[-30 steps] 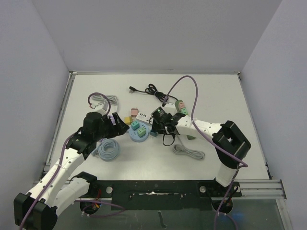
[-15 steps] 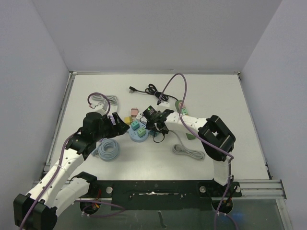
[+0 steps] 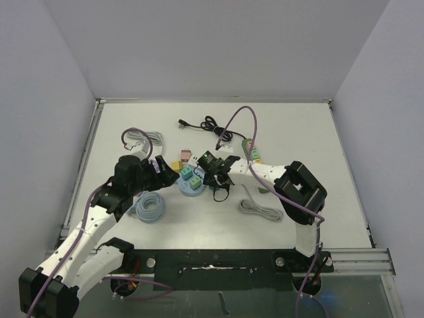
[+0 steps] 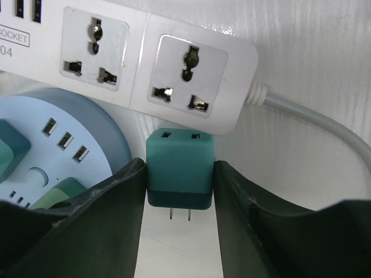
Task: Insert the plug
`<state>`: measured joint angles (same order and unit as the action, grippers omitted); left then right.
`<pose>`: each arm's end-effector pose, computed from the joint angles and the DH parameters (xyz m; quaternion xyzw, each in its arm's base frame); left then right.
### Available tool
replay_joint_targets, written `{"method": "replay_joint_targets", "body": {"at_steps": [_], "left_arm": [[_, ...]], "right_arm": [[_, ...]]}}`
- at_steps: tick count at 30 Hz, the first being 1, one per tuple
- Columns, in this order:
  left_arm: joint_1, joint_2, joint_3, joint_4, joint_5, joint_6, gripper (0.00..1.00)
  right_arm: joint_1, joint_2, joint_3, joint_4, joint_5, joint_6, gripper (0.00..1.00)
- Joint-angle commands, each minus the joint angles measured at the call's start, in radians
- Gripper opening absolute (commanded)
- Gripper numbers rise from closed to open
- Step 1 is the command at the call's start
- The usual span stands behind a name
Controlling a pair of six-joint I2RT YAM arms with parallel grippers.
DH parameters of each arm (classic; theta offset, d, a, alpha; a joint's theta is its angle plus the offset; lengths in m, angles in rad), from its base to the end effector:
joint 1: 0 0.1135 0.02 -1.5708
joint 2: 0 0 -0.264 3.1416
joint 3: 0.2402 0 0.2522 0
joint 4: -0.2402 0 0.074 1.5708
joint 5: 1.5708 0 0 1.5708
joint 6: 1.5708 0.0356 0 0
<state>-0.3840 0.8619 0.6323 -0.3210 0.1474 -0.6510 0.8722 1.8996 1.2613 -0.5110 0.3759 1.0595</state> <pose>0.1774 -0.0773 0.2594 -0.0802 0.8674 -0.2967 0.3914 0.2554 0.2838 0.1678 0.1288 0.9528 0.0651 0.2672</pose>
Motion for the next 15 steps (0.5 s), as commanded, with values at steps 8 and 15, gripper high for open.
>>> {"method": "replay_joint_targets", "body": {"at_steps": [8,15], "left_arm": [[-0.028,-0.005,-0.123,0.384,0.184,-0.108,0.68],[-0.194,0.057,-0.152,0.613,-0.003,-0.108,0.68]], "right_arm": [[0.002,-0.327,-0.159,0.184,0.039,0.172,0.36],[0.006,-0.497,-0.231,0.297,-0.035,0.324,0.37]]}}
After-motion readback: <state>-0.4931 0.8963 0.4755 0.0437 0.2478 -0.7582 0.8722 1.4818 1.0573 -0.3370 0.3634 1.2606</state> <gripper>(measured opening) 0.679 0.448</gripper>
